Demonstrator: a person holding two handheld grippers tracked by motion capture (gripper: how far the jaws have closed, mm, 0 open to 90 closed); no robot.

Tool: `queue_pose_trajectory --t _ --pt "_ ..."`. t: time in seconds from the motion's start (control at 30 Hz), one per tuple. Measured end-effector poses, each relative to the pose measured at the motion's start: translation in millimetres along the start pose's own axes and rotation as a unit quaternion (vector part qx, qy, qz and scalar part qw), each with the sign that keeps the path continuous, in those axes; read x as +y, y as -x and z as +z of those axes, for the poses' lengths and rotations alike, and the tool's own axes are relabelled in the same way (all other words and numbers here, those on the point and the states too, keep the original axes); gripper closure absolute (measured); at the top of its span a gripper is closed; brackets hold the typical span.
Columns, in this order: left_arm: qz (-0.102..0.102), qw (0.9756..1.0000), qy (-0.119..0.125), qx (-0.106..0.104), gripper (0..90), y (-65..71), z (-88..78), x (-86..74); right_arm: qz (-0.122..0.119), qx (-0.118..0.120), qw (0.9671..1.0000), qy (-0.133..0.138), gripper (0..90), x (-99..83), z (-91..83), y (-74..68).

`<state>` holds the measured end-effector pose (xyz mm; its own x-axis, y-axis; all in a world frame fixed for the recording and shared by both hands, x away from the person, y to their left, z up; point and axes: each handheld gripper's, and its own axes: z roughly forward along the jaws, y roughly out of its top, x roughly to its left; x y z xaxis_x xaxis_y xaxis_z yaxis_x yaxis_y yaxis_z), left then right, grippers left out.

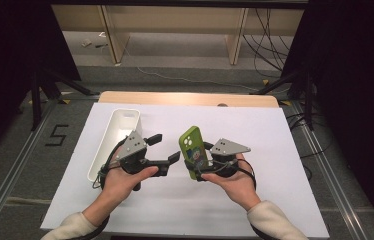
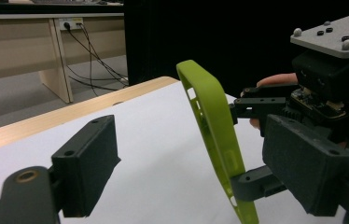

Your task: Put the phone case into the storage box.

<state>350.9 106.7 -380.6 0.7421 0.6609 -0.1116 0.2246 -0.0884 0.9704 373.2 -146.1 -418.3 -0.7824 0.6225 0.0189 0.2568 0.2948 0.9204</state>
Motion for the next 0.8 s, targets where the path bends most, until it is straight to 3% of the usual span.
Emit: queue_pose_trajectory --t 0.4,0.8 --pt "0.006 1.0 0.002 -0.002 30.1 5.8 20.1 2.6 0.003 -0.004 1.0 0.0 16.3 -0.6 6.7 -5.4" --pt "-0.011 0.9999 0.01 -0.003 48.1 5.0 34.2 0.2 -0.001 -0.012 0.9999 0.002 16.3 0.2 8.5 -8.2"
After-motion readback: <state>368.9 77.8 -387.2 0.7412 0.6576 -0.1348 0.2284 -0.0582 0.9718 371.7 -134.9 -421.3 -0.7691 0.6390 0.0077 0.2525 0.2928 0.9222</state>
